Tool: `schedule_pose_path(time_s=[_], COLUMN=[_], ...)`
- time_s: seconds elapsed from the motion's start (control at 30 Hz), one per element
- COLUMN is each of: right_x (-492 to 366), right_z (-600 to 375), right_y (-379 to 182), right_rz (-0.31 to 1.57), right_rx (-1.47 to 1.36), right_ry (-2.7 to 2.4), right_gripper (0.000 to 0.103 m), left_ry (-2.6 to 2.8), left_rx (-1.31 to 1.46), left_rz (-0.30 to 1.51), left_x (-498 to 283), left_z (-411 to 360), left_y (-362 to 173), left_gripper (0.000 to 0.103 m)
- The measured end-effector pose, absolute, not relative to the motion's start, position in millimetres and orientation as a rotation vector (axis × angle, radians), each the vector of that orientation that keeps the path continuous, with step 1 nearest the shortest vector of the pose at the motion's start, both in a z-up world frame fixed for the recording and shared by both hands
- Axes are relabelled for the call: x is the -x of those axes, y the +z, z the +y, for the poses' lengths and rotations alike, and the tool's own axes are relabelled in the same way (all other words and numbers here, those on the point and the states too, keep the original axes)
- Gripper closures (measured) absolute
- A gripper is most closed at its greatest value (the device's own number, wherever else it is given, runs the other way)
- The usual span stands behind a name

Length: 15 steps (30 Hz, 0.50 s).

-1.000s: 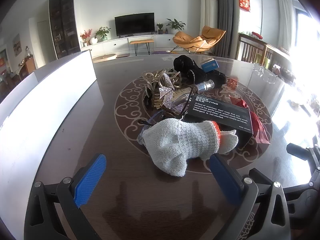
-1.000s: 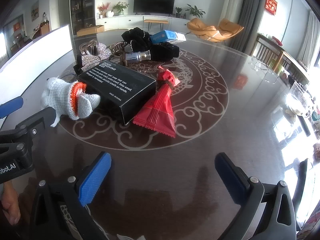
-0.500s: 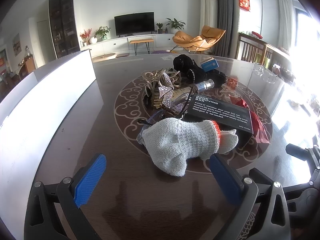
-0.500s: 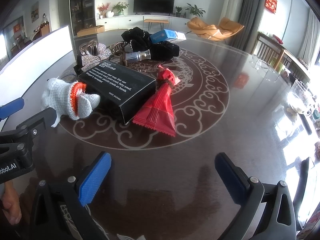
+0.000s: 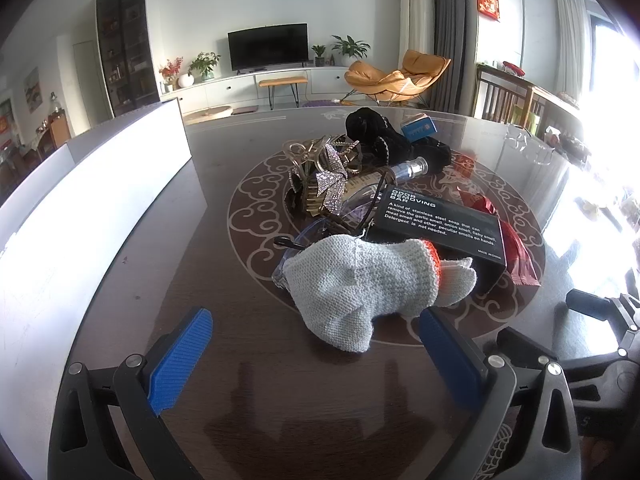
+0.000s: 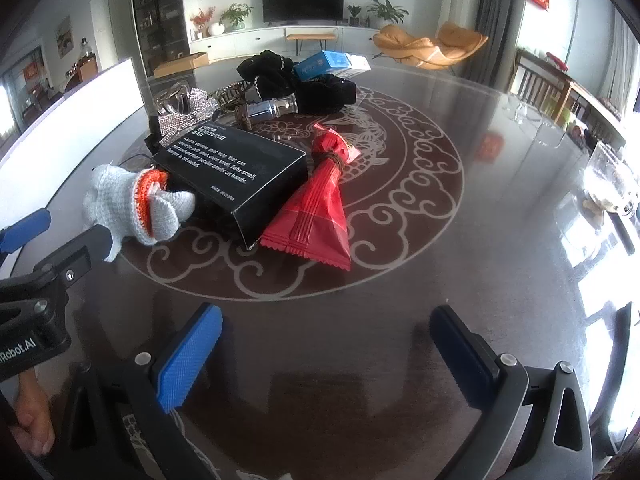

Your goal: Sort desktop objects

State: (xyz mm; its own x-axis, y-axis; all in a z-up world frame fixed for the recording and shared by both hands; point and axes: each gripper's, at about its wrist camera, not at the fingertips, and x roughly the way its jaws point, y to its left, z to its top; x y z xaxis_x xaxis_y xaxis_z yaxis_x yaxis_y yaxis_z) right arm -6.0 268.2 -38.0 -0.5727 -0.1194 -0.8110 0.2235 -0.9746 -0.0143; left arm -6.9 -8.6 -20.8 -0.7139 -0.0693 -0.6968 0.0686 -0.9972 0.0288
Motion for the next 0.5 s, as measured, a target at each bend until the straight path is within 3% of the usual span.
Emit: schedule_pose_path(time_s=[0.5], right_x=[74], right_z=[265], right_y=[-38], right_rz=[0.148], right_rx=[-1.353], right_ry=[-2.648], right_gripper=[0.000], left_ry=[-2.819], left_rx=[-1.174], left_rz=[0.001], left_x=[10], left_z=[-7], left_y=[-23], left_gripper=[0.000])
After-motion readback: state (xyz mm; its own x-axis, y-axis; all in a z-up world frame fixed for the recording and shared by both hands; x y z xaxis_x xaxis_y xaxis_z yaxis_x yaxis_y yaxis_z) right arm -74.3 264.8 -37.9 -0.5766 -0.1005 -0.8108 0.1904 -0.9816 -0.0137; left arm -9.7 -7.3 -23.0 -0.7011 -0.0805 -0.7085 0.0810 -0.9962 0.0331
